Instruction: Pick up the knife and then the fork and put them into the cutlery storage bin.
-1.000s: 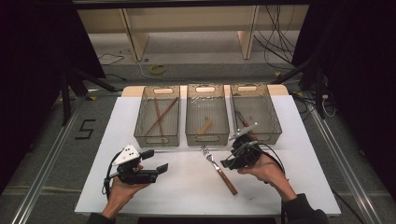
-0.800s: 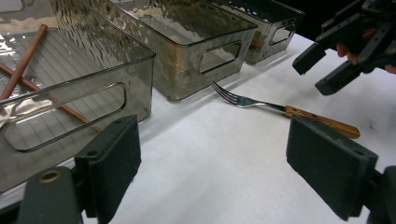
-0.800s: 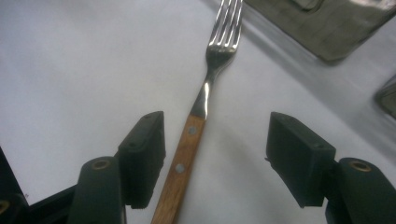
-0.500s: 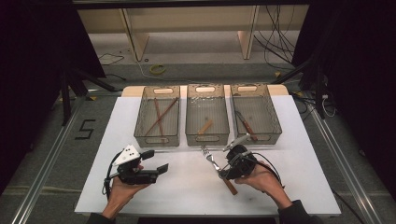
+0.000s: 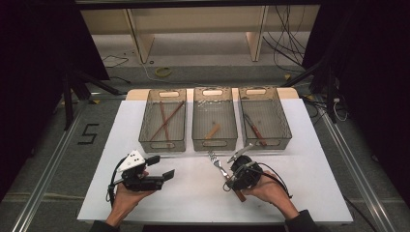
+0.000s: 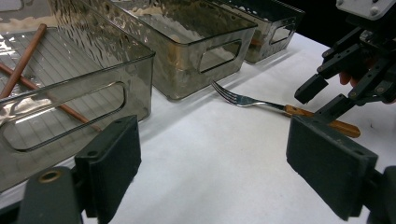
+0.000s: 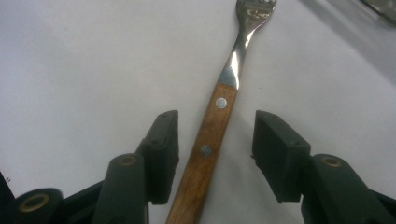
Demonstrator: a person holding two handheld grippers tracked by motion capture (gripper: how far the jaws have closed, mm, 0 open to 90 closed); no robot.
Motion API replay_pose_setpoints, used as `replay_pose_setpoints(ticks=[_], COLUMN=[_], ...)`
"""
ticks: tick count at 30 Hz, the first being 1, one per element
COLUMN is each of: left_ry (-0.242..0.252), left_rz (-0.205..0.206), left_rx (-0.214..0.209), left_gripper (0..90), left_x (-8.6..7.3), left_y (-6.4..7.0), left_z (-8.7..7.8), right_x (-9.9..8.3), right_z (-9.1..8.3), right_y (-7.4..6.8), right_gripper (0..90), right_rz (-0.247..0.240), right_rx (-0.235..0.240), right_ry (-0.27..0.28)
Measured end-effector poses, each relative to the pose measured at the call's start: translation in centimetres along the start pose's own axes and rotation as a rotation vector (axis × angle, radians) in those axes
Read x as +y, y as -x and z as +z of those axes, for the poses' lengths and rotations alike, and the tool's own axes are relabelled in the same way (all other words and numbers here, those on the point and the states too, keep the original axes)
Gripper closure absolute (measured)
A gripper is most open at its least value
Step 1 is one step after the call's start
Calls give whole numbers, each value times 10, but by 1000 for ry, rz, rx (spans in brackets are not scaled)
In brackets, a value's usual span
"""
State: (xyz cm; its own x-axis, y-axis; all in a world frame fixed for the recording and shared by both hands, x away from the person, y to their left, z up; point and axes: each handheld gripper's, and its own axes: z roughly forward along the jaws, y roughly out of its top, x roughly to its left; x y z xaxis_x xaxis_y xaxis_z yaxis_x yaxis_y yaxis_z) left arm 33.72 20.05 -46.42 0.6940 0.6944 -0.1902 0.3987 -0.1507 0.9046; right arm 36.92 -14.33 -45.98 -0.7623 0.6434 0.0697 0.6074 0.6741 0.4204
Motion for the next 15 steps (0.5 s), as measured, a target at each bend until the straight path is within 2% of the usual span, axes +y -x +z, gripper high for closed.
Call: replay_pose_setpoints(ticks=[15], left_ry=[-5], left_rz=[0], left_rx=[-6], left_gripper=[171], left_x=[0], left_y=[1], left_z=[1], right_x=[0], right_z=[8], right_y=[-3], right_gripper=[599], right_rz=[-44], right_rx=[-28], right_ry=[-35])
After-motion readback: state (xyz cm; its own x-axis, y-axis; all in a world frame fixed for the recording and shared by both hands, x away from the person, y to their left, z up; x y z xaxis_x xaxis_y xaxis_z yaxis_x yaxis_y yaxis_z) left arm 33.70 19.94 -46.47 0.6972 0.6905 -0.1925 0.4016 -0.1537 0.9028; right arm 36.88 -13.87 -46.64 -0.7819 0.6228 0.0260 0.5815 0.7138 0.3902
